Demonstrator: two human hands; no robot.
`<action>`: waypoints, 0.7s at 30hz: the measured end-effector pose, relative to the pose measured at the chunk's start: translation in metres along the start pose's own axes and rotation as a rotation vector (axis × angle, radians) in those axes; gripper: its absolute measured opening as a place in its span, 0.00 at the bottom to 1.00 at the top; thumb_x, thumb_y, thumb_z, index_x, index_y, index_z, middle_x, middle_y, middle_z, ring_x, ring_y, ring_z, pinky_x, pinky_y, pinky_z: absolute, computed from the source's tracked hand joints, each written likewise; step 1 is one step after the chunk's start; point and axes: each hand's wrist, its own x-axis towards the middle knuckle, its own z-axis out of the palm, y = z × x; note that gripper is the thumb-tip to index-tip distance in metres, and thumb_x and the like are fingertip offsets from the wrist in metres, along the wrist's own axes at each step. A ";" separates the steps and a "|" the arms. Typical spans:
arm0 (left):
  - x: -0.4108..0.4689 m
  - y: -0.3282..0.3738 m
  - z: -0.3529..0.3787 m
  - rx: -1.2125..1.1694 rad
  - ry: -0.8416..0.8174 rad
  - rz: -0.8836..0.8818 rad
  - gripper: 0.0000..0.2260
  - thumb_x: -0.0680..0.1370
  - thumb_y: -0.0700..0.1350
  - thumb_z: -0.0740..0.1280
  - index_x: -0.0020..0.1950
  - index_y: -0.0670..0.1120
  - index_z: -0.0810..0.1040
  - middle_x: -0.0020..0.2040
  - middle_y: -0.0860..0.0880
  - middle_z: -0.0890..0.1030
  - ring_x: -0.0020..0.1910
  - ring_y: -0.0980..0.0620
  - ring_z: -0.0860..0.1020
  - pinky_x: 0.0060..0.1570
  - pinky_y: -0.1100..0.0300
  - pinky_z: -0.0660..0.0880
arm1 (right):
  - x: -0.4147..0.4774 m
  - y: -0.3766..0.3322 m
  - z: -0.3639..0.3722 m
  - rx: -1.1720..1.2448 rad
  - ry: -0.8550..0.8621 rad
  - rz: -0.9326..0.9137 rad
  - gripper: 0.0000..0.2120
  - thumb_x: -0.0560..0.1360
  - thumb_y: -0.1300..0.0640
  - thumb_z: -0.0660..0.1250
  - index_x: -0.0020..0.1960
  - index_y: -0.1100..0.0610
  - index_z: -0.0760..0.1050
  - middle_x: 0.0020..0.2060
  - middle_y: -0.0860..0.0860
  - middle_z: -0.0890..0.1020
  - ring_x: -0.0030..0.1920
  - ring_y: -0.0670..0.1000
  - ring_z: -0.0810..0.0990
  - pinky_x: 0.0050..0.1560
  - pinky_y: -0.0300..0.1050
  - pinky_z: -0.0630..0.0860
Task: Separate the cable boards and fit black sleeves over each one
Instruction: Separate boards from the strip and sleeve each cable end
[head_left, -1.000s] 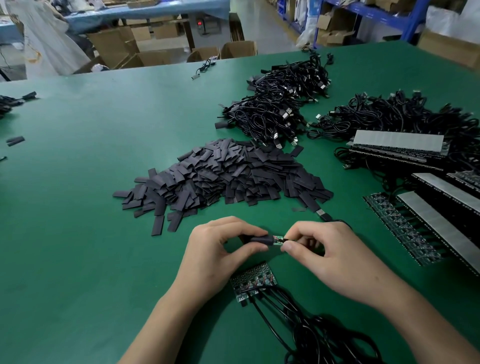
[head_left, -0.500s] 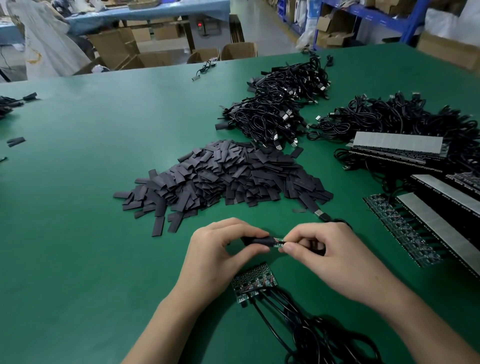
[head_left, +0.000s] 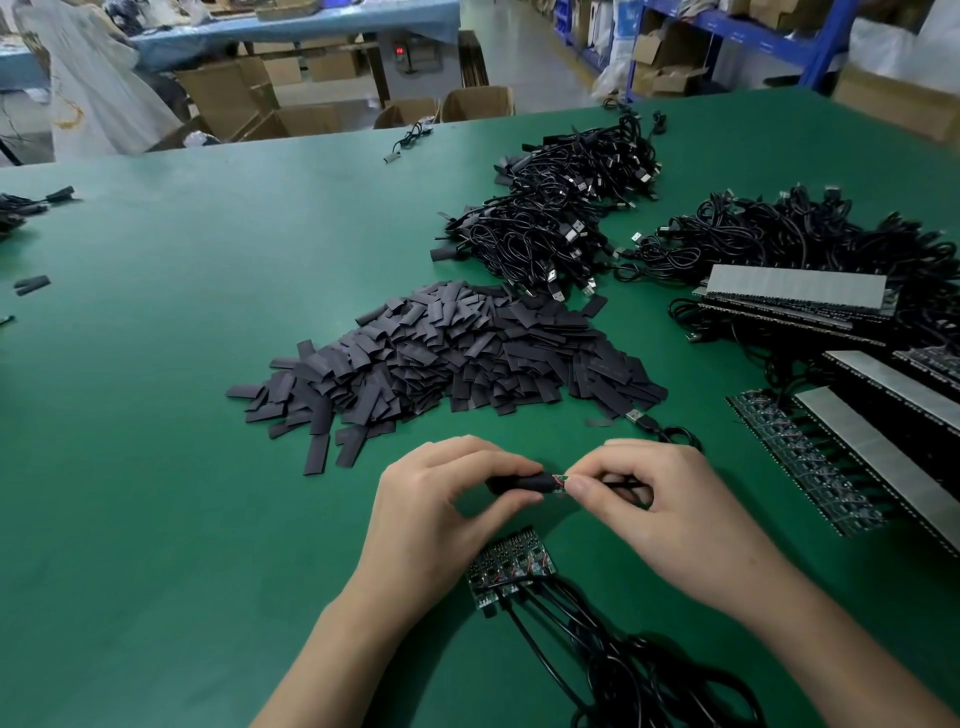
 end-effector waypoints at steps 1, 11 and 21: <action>0.000 0.000 0.000 -0.001 0.003 0.009 0.08 0.75 0.51 0.77 0.51 0.50 0.88 0.46 0.58 0.85 0.46 0.58 0.83 0.45 0.50 0.80 | 0.000 -0.001 0.000 0.022 -0.008 0.007 0.08 0.78 0.51 0.71 0.40 0.45 0.83 0.34 0.44 0.80 0.32 0.43 0.74 0.34 0.33 0.67; -0.001 0.000 0.003 -0.027 0.060 0.056 0.07 0.75 0.50 0.76 0.50 0.49 0.87 0.47 0.59 0.85 0.47 0.58 0.83 0.44 0.50 0.80 | -0.001 0.000 -0.003 0.145 -0.090 0.056 0.07 0.80 0.50 0.70 0.44 0.44 0.84 0.27 0.44 0.69 0.28 0.43 0.64 0.30 0.38 0.60; 0.000 -0.003 0.006 0.064 0.058 0.162 0.08 0.78 0.52 0.75 0.51 0.49 0.87 0.48 0.58 0.84 0.45 0.57 0.82 0.40 0.51 0.78 | -0.001 -0.009 -0.001 0.088 -0.079 0.038 0.09 0.80 0.50 0.68 0.42 0.45 0.83 0.34 0.48 0.80 0.33 0.46 0.75 0.36 0.42 0.72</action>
